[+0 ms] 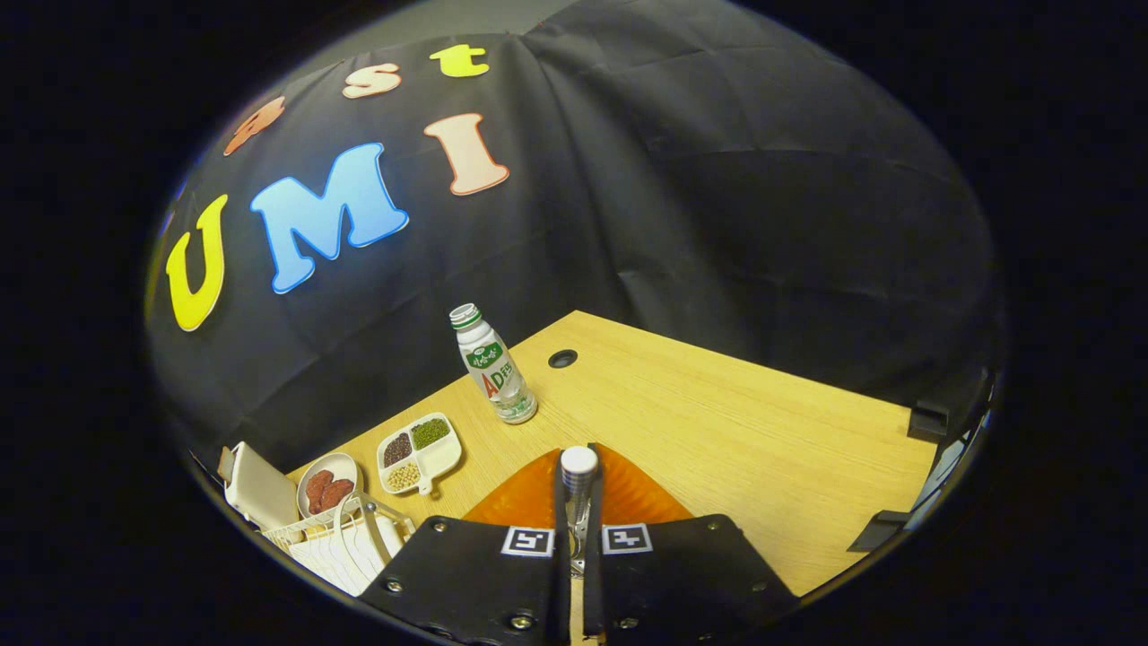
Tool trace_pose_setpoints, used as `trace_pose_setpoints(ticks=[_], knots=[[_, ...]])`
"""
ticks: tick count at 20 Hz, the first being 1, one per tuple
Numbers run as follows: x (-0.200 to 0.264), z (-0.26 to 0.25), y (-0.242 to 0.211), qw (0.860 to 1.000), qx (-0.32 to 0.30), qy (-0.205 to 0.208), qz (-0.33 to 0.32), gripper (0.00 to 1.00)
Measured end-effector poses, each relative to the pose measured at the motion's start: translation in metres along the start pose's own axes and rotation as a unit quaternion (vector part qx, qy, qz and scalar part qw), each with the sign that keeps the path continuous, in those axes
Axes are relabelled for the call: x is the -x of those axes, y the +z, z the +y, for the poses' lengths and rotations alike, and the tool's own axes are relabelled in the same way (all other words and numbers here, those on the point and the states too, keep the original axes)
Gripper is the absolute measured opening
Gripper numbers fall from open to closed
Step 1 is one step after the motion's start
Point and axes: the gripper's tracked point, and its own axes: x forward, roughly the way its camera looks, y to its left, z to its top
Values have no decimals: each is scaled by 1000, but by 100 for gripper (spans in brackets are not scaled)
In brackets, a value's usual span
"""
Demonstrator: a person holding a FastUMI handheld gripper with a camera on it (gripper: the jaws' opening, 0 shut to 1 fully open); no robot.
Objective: Take the plate from the dish rack, then take the spoon from the basket and place it into the plate.
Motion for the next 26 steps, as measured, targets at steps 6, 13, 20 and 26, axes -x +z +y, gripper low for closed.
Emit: trace_pose_setpoints(ticks=[6,13,20,26], knots=[[38,10,43,995,89,-19,-45,5],[105,29,75,987,131,-17,-89,5],[169,61,45,979,187,24,-83,5],[222,104,-11,968,220,104,-57,5]])
